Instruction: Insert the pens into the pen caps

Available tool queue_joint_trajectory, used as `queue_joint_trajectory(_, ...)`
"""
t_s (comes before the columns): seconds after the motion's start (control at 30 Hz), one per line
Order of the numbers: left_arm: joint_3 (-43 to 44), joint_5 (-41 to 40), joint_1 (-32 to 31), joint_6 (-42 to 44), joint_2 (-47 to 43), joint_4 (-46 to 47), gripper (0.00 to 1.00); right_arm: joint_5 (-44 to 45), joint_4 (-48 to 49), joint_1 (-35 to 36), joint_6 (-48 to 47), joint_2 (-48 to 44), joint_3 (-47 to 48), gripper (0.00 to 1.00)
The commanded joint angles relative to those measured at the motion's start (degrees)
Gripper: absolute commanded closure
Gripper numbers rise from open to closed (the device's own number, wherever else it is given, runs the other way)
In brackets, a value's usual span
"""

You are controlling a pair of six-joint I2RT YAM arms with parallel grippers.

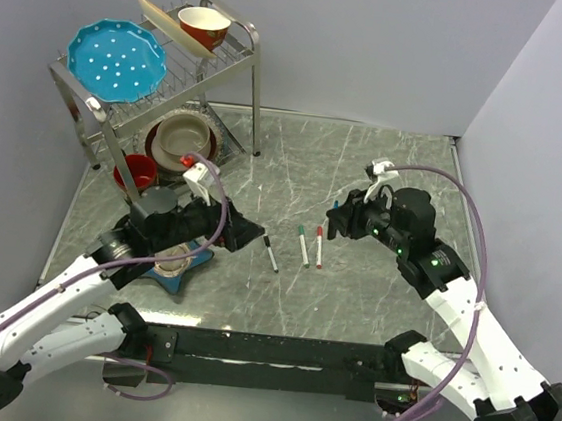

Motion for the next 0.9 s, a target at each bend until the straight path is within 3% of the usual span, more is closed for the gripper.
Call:
queue_joint_trajectory(0.0,0.2,-3.2,-4.9,-0.3,4.9,8.6,0.09,0.5,6.4,1.5,22.5,2.5,1.2,1.00)
queue_joint_trajectory(0.2,6.3,-7.1,-10.2,2.4,14.6,11.7,0.13,1.6,13.9,3.1,35.6,1.0,-4.6,1.00)
queue_joint_trajectory(0.33,8.8,-7.1,-11.0,4.8,18.5,12.1,0.16,5.2,13.0,3.4,37.3,-0.7,-5.6,1.00)
queue_joint_trajectory(0.6,11.4,-6.6,-12.3,7.3,25.1,14.0,0.23,3.2,15.5,3.4,42.1,-1.2,-7.8,1.00)
queue_joint_trajectory(0.87,13.0,-6.9,-12.7,9.0,29.2,13.8,0.43,1.9,17.6,3.7,43.8,-1.1,-9.6,1.00)
